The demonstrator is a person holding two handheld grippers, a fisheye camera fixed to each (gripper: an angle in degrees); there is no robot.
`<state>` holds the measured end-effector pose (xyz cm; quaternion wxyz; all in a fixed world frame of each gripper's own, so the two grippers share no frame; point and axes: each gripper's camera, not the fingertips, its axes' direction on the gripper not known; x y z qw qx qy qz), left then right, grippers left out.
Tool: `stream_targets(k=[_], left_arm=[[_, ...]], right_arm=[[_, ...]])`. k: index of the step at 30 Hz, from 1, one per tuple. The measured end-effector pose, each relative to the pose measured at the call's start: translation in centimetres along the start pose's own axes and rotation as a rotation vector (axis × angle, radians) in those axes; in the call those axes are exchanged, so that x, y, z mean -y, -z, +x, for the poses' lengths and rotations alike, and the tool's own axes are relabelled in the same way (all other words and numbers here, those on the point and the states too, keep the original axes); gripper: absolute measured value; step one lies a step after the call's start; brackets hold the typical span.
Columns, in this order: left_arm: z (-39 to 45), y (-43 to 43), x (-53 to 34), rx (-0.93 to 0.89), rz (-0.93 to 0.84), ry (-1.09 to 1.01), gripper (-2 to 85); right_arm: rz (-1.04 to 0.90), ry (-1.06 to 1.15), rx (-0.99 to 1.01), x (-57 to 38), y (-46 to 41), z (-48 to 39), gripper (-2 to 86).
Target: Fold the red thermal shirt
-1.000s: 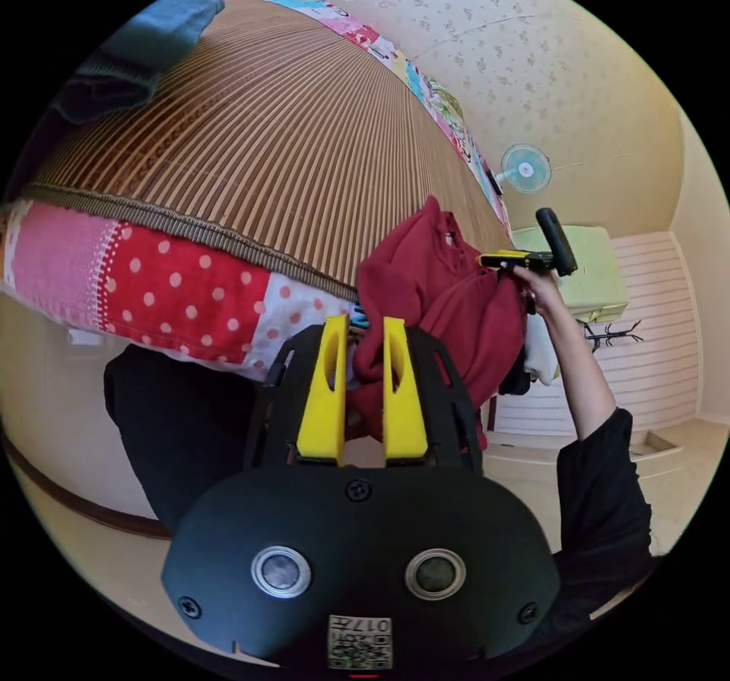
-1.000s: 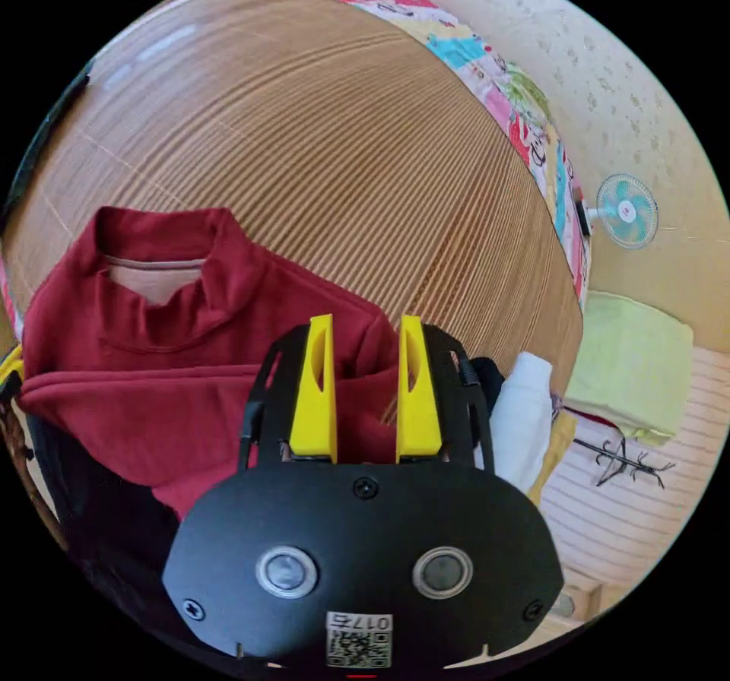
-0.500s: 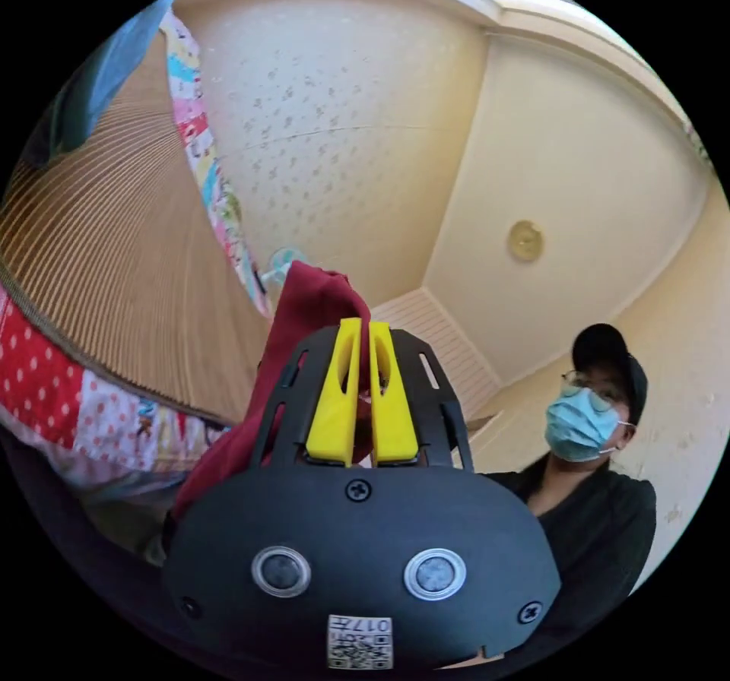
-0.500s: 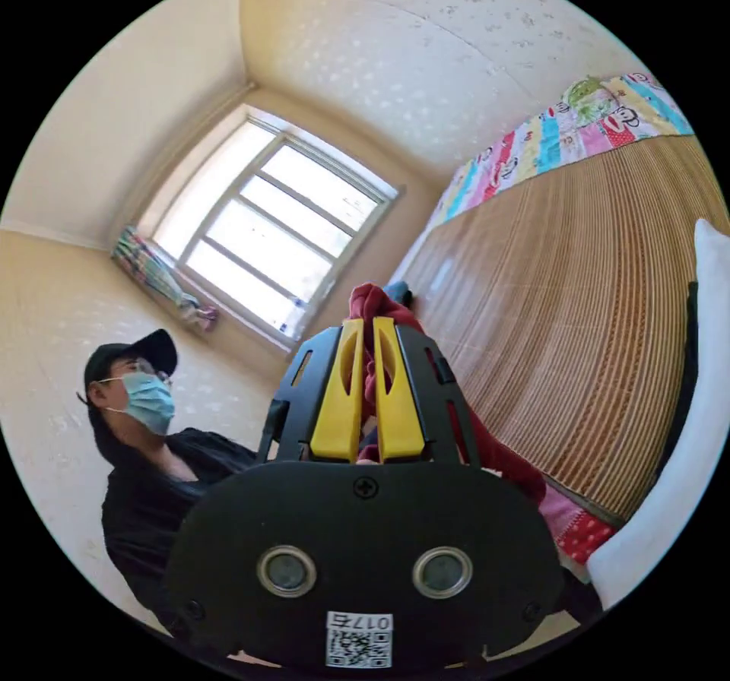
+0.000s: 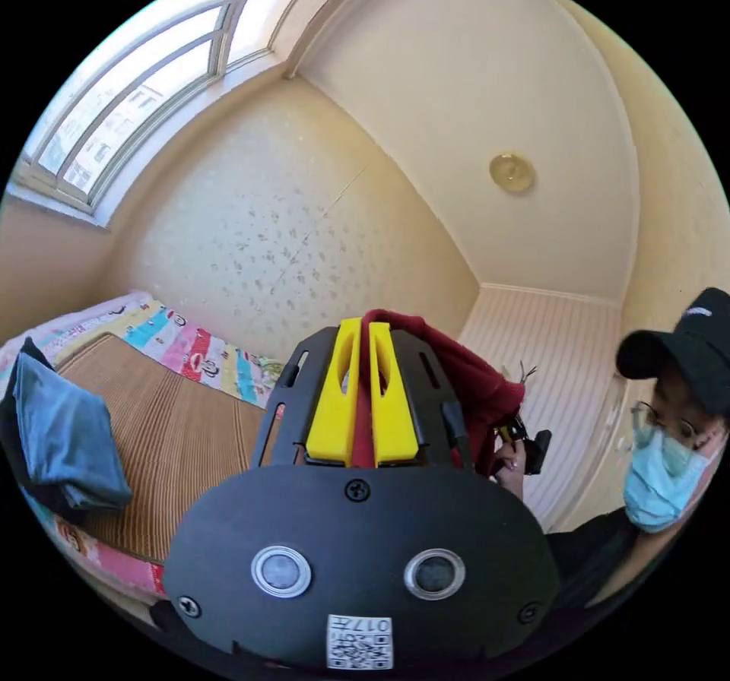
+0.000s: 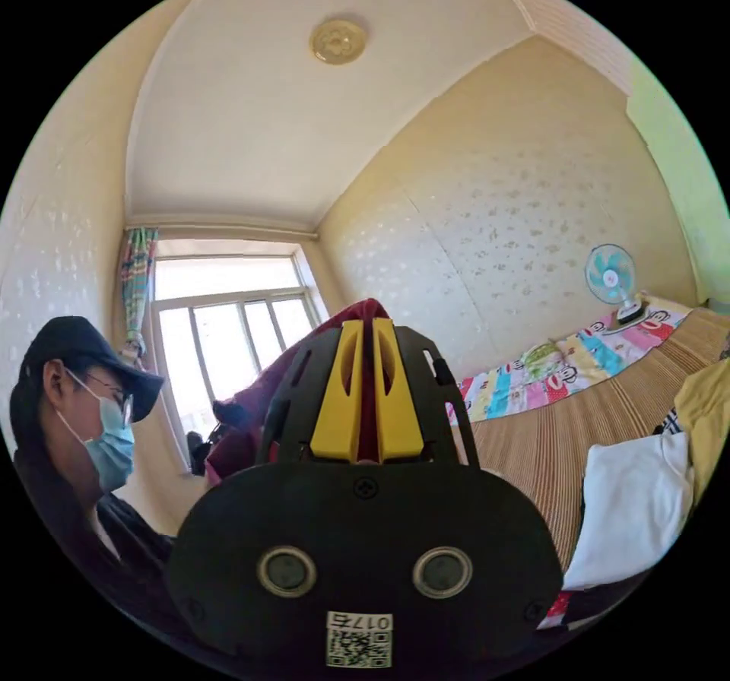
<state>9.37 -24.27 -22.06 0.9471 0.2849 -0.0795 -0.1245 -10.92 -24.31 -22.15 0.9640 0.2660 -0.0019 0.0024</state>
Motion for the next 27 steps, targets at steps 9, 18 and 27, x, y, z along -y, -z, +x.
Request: stream_targets(k=[9, 18, 27], left_arm=[[-10.9, -26.1, -4.8, 0.272, -0.71, -0.015, 8.9], [-13.4, -35.3, -39.1, 0.376, -1.176, -0.154, 11.4], [-23.5, -32.5, -29.0, 0.442, -1.145, 0.007, 2.2]], right_arm=[[-0.666, 0.108, -0.804, -3.2, -30.7, 16.6, 5.4], [-1.195, 0.085, -0.707, -36.0, -32.2, 23.6, 5.9], [-1.13, 0.365, -0.787, -45.8, -29.7, 22.2, 2.5]])
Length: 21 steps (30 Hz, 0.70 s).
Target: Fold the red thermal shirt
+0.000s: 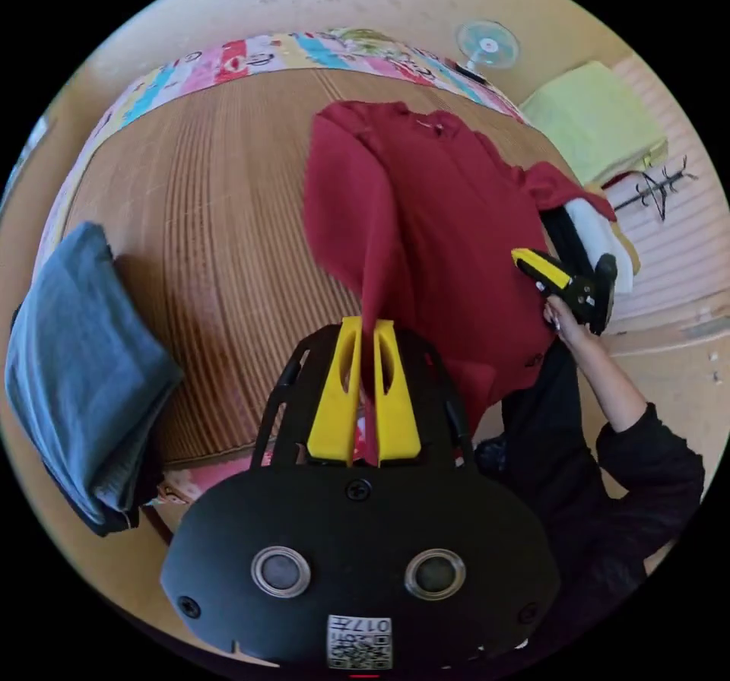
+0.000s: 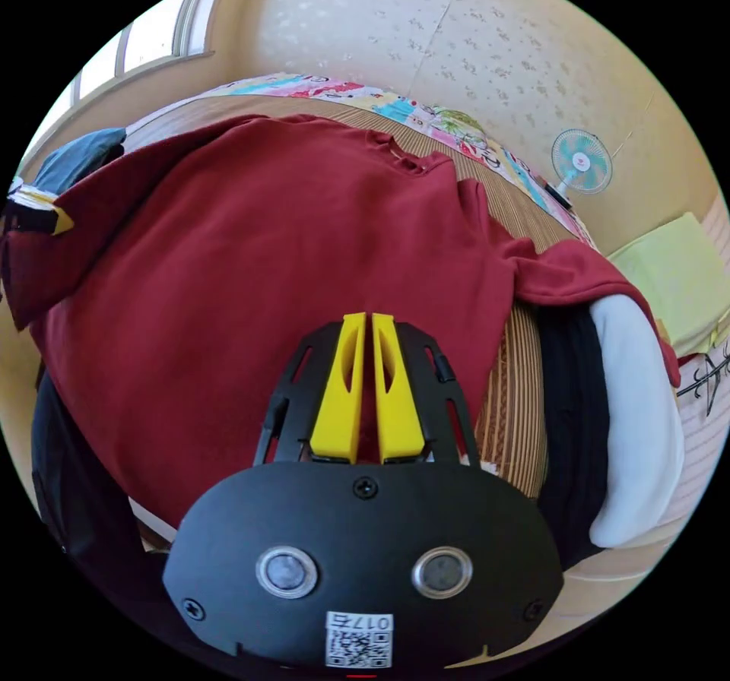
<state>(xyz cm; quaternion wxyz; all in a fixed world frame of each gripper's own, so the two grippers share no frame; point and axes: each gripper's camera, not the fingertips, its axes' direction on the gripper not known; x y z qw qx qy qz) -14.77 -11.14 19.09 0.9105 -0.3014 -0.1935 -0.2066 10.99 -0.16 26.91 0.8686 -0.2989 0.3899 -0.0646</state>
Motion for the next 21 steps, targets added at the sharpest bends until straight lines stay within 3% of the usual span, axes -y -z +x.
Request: stream_targets(k=[4, 6, 8, 13, 15, 19, 21], left_arm=[[-11.7, 5.8, -2.3, 0.12, 0.176, 0.377, 3.9], [-15.8, 8.6, -6.7, 0.058, 0.393, 0.56, 4.9], [-15.5, 8.3, -8.7, -0.007, 0.477, 0.505, 5.5], [-6.2, 0.0, -8.0, -0.042, 0.259, 0.094, 8.4], [-0.9, -4.3, -8.1, -0.134, 0.2, -0.057, 9.7], [2.9, -10.9, -9.4, -0.212, 0.108, -0.027, 10.0], [3.6, -11.1, -12.3, -0.098, 0.25, 0.065, 5.1]], right_arm=[[0.024, -0.039, 0.043, -0.9, -0.7, 0.6, 2.2], [0.035, -0.039, 0.053, -1.3, -0.9, 0.6, 2.2], [0.038, -0.043, 0.061, -1.7, -1.2, 0.6, 2.2], [0.039, -0.053, 0.098, -2.5, -1.9, 1.0, 2.2], [0.038, -0.059, 0.115, -2.8, -2.1, 1.2, 2.2], [0.038, -0.081, 0.167, -3.5, -2.2, 2.1, 2.2], [0.04, -0.087, 0.183, -3.8, -2.2, 2.3, 2.1]])
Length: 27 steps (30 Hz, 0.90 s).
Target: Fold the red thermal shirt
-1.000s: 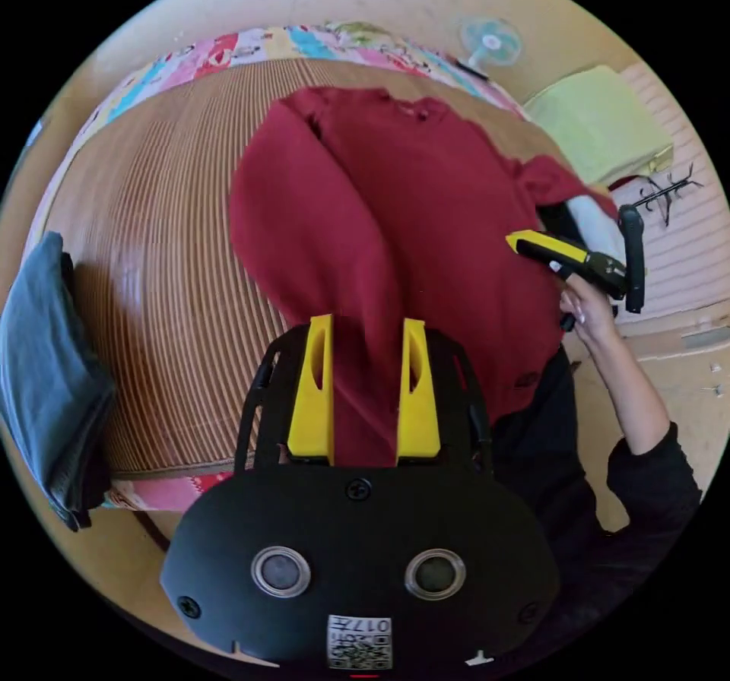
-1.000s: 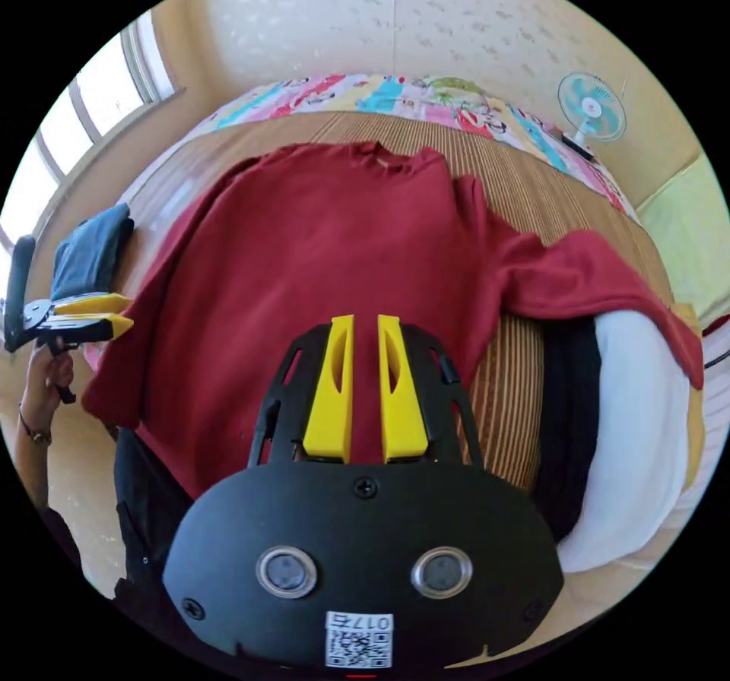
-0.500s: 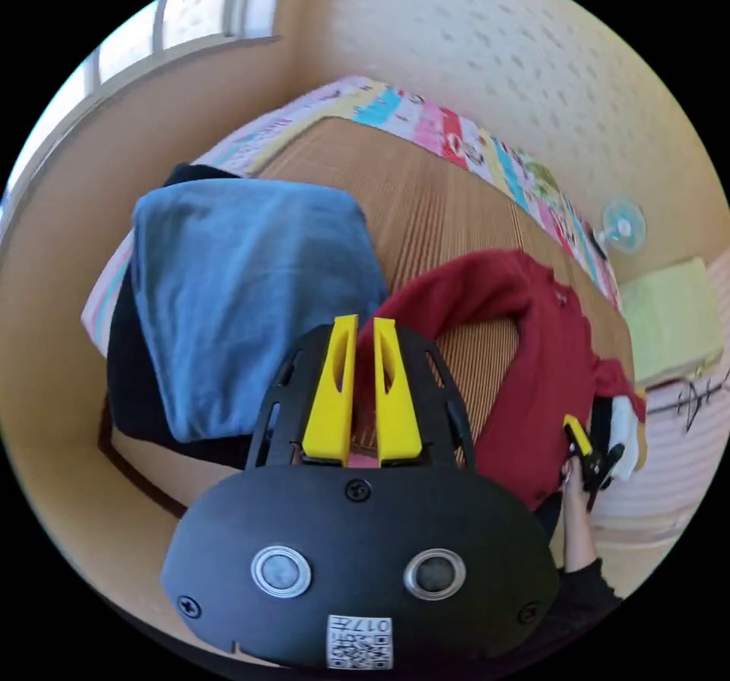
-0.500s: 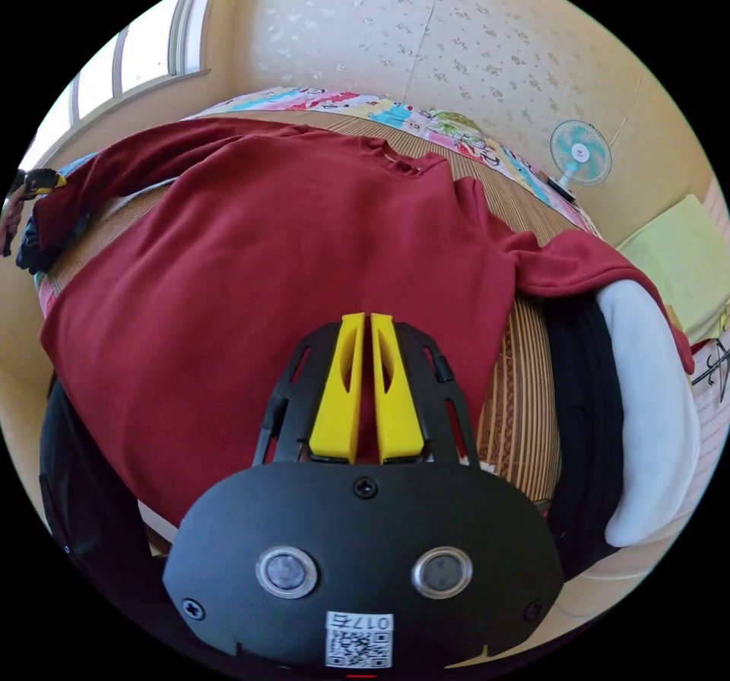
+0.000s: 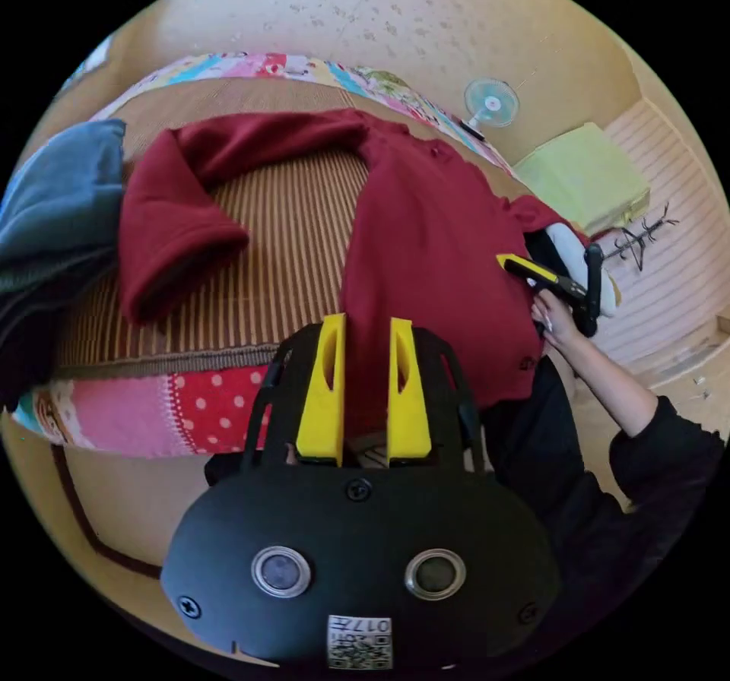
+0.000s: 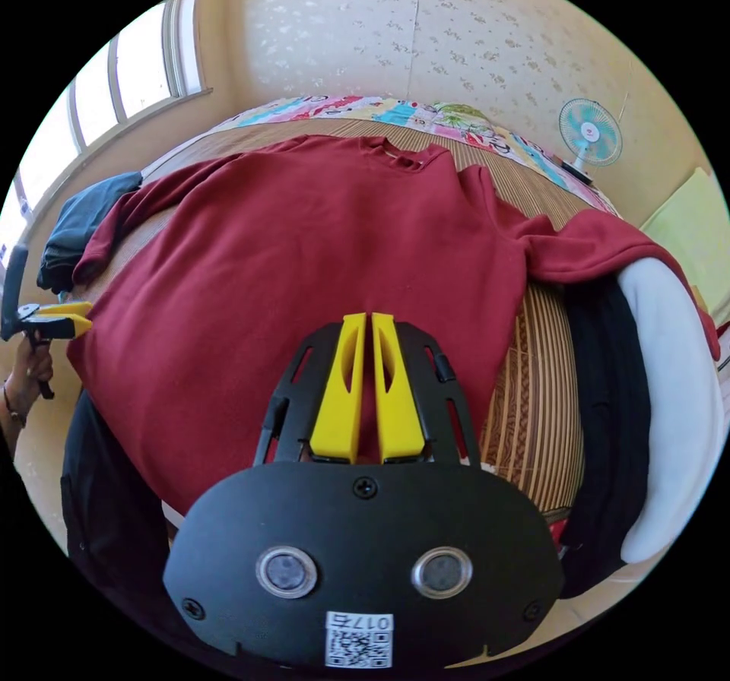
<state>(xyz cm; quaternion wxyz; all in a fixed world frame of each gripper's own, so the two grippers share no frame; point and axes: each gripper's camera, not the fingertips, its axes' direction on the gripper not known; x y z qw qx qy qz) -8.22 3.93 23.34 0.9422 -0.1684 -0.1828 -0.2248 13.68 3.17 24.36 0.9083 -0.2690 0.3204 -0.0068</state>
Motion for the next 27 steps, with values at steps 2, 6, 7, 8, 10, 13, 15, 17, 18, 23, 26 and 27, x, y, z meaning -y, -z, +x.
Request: stream_targets(k=[2, 6, 7, 8, 10, 13, 15, 17, 18, 23, 26, 27], left_arm=[[0.6, 0.1, -1.6, 0.02, 0.018, -0.013, 3.0], [1.6, 0.9, -5.5, 0.064, -0.047, -0.036, 0.6], [1.8, 1.1, -6.2, 0.08, -0.058, -0.045, 0.5], [2.2, 1.4, -7.7, 0.094, -0.082, -0.044, 0.4], [2.3, 1.6, -10.2, 0.068, -0.131, -0.012, 0.4], [1.8, 3.3, -13.5, -0.007, -0.124, 0.066, 0.9], [1.1, 5.1, -14.6, -0.032, -0.092, 0.106, 1.6], [0.6, 6.2, -14.3, 0.017, -0.082, 0.093, 2.5], [0.4, 7.0, -13.5, 0.077, -0.073, 0.056, 3.9], [-1.0, 10.7, -6.6, 0.309, 0.042, -0.086, 9.1], [-2.9, 11.9, -0.8, 0.343, 0.086, -0.131, 9.9], [-3.9, 11.6, 1.3, 0.356, 0.072, -0.14, 10.8]], right_arm=[[0.0, -0.005, 0.012, -0.3, 0.1, 0.2, 2.1], [0.001, -0.011, 0.041, -1.1, 0.4, 0.5, 1.8], [0.002, -0.012, 0.063, -1.6, 0.6, 0.7, 1.7], [0.002, -0.013, 0.079, -1.9, 0.7, 0.8, 1.6], [0.026, -0.02, 0.176, -4.0, 1.4, 1.3, 1.3], [0.07, -0.024, 0.226, -7.6, 2.8, 1.2, 1.0], [0.09, -0.007, 0.161, -9.8, 4.0, -0.1, 0.8], [0.064, 0.025, 0.068, -11.2, 5.1, -1.9, 0.6], [0.02, 0.051, 0.02, -11.3, 5.6, -2.8, 0.5], [0.009, -0.008, -0.045, -7.5, 8.8, -2.5, 0.4], [0.292, -0.035, -0.001, -5.8, 11.1, -0.4, 0.4], [0.306, -0.074, -0.042, -5.0, 10.1, 0.6, 0.4]])
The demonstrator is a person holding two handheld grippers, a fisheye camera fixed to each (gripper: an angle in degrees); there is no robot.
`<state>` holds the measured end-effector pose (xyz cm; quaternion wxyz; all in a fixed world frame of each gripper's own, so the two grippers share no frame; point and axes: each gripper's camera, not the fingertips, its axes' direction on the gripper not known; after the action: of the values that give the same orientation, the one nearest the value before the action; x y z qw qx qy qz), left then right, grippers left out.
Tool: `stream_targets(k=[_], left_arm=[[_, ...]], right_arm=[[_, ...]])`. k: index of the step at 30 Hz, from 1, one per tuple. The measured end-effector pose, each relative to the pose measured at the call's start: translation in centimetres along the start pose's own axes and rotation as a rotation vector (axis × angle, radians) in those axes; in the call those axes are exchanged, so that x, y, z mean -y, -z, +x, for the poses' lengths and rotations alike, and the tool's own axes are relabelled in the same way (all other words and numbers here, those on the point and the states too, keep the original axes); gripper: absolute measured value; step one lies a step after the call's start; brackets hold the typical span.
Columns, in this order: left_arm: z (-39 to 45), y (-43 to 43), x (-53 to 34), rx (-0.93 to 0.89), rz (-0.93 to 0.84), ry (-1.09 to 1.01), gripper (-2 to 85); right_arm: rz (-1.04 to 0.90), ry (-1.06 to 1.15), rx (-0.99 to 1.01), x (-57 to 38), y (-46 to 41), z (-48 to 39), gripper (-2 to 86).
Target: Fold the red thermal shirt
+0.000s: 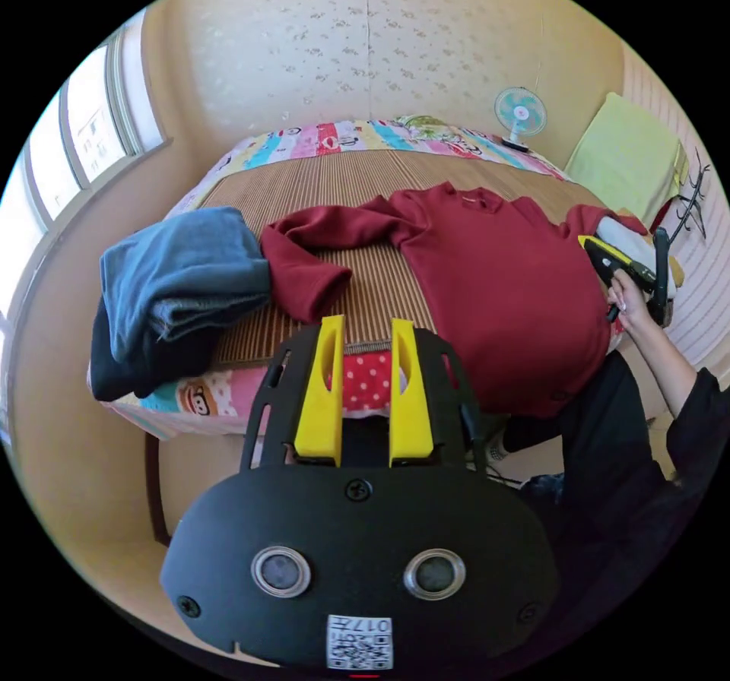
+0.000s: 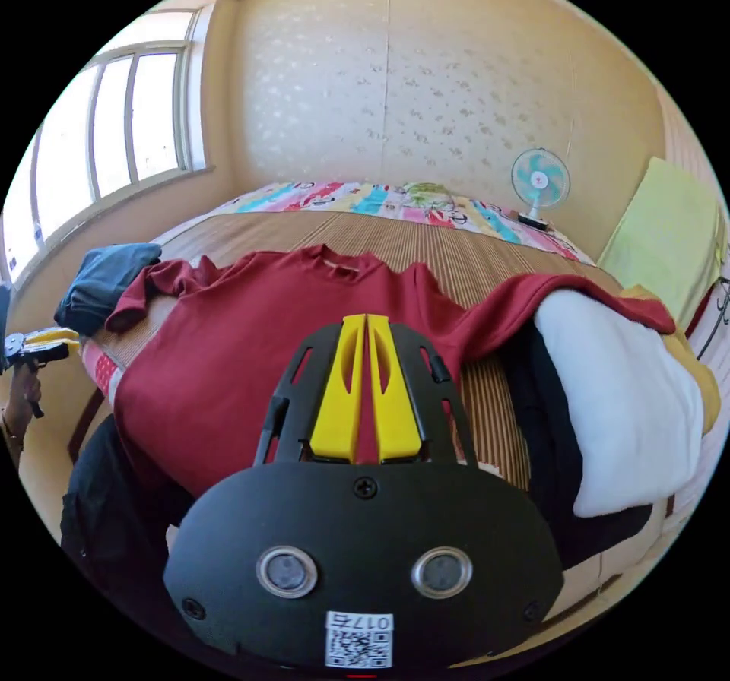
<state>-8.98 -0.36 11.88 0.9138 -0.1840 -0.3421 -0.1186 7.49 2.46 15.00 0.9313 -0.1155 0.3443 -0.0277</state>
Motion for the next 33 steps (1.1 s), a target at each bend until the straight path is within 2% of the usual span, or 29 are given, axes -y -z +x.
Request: stream_targets(k=[2, 3, 4, 6, 7, 10, 13, 15, 16, 18, 19, 21, 23, 25, 27, 30, 33], left_arm=[[-1.3, -2.3, 2.3, 0.018, -0.058, -0.036, 12.6], [-1.7, -4.4, 3.2, 0.028, -0.123, -0.082, 13.8], [-1.9, -5.5, 3.5, 0.038, -0.161, -0.111, 14.1], [-3.0, -9.0, 3.5, 0.09, -0.269, -0.167, 13.7], [-3.6, -9.1, 3.4, 0.052, -0.261, -0.155, 13.2], [-8.1, -8.1, 3.8, -0.033, -0.259, 0.035, 7.0], [-14.0, -4.6, 4.7, -0.28, -0.186, 0.224, 3.4], [-18.9, 1.3, 5.8, -0.573, 0.033, 0.35, 2.9], [-19.8, 2.9, 6.2, -0.629, 0.093, 0.368, 2.8], [-21.9, 9.2, 8.6, -0.832, 0.338, 0.335, 2.9], [-22.1, 10.3, 9.4, -0.895, 0.392, 0.31, 3.0], [-20.9, 12.1, 13.0, -1.168, 0.513, 0.238, 3.2], [-17.8, 11.4, 15.8, -1.335, 0.551, 0.18, 3.3], [-13.6, 9.3, 18.4, -1.449, 0.512, 0.135, 3.5], [-7.2, 4.2, 21.2, -1.497, 0.344, 0.122, 4.4], [-0.4, -3.7, 21.9, -1.533, 0.122, 0.136, 8.8], [2.5, -8.9, 20.1, -1.583, 0.021, 0.182, 11.3]], right_arm=[[-0.155, -0.054, -0.053, -0.2, -4.7, 1.3, 0.4], [-0.37, -0.079, -0.036, -1.4, -9.2, 1.8, 0.4], [-0.293, -0.081, -0.034, -1.7, -8.5, 1.8, 0.4], [-0.301, -0.043, -0.103, -2.0, -8.8, 0.5, 0.5], [-0.288, 0.002, -0.156, -2.3, -8.8, -0.7, 0.5], [-0.299, 0.06, -0.242, -2.6, -9.4, -2.5, 0.5], [-0.291, 0.064, -0.248, -2.9, -9.3, -2.8, 0.4], [-0.279, 0.058, -0.247, -3.1, -9.2, -2.9, 0.4], [-0.278, 0.06, -0.26, -3.2, -9.3, -3.1, 0.4], [-0.274, 0.071, -0.279, -3.3, -9.3, -3.6, 0.3], [-0.273, 0.072, -0.279, -3.3, -9.3, -3.6, 0.3], [-0.272, 0.068, -0.279, -3.3, -9.3, -3.7, 0.4], [-0.271, 0.075, -0.291, -3.3, -9.2, -3.9, 0.4], [-0.271, 0.074, -0.291, -3.3, -9.1, -4.0, 0.4], [-0.272, 0.061, -0.27, -3.1, -8.8, -3.7, 0.4], [-0.272, 0.028, -0.216, -2.8, -8.4, -2.8, 0.4], [-0.271, -0.009, -0.156, -2.6, -7.9, -1.8, 0.4]])
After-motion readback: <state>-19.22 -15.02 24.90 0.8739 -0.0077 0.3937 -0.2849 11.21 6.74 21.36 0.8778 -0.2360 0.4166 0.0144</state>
